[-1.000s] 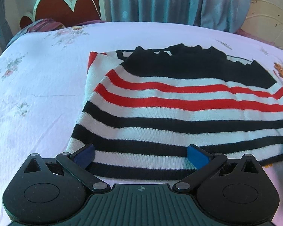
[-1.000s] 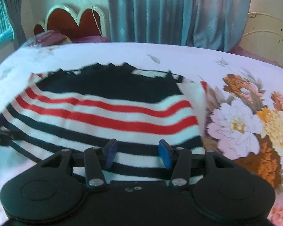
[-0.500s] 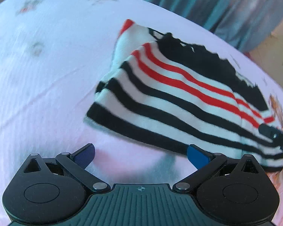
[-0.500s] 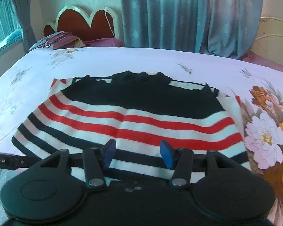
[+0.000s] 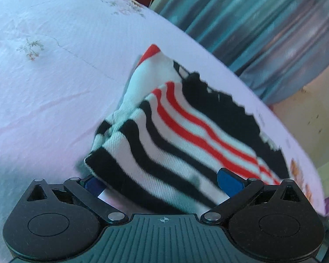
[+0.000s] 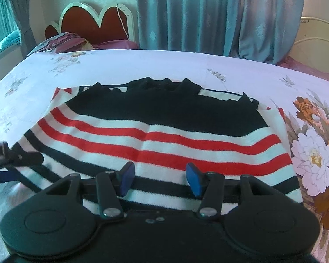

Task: Fold small clothes
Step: 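Grasp the side edge of the folded sweater with the left gripper, then lift the side edge with the left gripper and fold it across the sweater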

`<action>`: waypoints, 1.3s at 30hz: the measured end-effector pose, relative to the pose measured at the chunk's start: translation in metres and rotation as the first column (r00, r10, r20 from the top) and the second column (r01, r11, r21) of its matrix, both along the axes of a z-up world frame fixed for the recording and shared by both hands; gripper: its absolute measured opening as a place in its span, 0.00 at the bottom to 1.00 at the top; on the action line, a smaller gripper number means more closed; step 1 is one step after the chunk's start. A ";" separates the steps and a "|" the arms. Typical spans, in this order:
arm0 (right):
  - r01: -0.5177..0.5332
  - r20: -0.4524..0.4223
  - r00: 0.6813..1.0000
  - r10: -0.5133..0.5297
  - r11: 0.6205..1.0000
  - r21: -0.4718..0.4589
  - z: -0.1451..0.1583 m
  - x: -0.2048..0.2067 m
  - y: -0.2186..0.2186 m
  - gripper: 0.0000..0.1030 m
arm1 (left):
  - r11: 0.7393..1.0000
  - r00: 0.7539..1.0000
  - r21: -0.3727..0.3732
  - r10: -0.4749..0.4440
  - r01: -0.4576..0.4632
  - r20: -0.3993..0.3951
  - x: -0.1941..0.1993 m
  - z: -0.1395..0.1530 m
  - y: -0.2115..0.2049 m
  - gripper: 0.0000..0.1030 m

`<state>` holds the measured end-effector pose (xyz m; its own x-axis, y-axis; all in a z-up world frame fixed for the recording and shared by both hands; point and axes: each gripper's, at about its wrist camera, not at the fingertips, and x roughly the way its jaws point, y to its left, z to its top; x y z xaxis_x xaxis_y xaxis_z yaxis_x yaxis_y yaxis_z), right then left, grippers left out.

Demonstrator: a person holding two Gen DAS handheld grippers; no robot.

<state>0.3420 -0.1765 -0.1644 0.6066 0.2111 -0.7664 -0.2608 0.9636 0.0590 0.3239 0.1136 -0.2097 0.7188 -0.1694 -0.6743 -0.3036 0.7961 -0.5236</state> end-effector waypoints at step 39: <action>0.264 0.006 0.962 -0.273 0.936 0.231 0.012 0.002 -0.134 0.49 | 0.808 0.814 0.404 -0.540 0.430 0.214 0.051 0.074 -0.204 0.16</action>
